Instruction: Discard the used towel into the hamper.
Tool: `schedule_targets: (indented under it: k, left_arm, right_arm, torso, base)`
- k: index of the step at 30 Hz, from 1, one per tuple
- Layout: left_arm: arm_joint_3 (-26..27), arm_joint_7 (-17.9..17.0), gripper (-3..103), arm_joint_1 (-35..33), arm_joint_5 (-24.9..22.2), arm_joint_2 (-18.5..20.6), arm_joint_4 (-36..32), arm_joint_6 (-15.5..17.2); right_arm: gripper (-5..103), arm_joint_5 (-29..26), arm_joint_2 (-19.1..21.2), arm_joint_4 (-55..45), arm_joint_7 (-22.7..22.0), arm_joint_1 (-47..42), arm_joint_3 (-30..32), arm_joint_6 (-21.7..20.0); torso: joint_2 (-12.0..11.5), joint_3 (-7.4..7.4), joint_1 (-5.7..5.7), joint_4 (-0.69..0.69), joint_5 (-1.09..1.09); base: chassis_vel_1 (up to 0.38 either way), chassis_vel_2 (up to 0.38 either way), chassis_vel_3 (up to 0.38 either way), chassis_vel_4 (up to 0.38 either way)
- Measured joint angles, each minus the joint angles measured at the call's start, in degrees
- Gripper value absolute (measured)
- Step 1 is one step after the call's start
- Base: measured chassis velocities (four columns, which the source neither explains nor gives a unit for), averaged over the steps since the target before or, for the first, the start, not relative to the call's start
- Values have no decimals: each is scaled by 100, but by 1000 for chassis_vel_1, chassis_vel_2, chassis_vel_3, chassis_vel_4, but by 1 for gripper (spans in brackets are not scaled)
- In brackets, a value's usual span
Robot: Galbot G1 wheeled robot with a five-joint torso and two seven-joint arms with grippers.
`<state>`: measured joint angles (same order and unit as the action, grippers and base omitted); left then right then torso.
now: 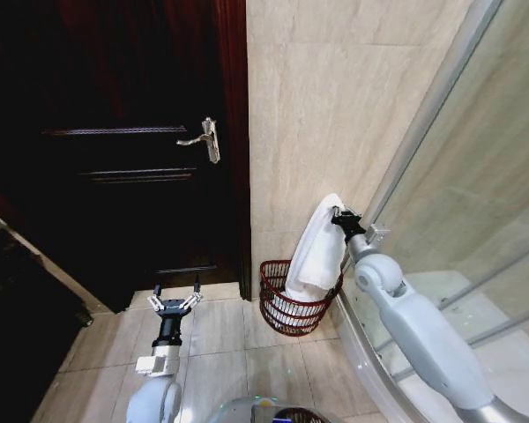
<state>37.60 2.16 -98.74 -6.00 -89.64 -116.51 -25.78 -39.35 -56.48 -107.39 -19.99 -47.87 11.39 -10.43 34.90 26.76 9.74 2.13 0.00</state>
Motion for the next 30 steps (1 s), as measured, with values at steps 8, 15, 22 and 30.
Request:
schedule_targets:
  k: [8,15,22,30]
  left_arm:
    - [47,-16,100,-75,13,-53,2,-156]
    - [93,-35,100,-110,8,-61,43,-289]
    - [169,-39,100,-170,-16,-97,84,-445]
    - [174,-43,100,-183,-30,-139,232,-624]
  right_arm:
    - [3,52,-410,699,87,82,-155,159]
    - [3,219,-664,1121,209,158,-229,364]
    - [3,551,-744,1450,383,-176,-198,598]
    - [3,820,-711,1394,281,-630,-185,649]
  torso:
    - [21,14,12,1,2]
    - [33,19,16,1,0]
    - [41,24,20,0,1]
    - [48,28,24,1,1]
  base:
    - [0,0,0,0]
    - [0,0,0,0]
    - [0,0,0,0]
    - [0,0,0,0]
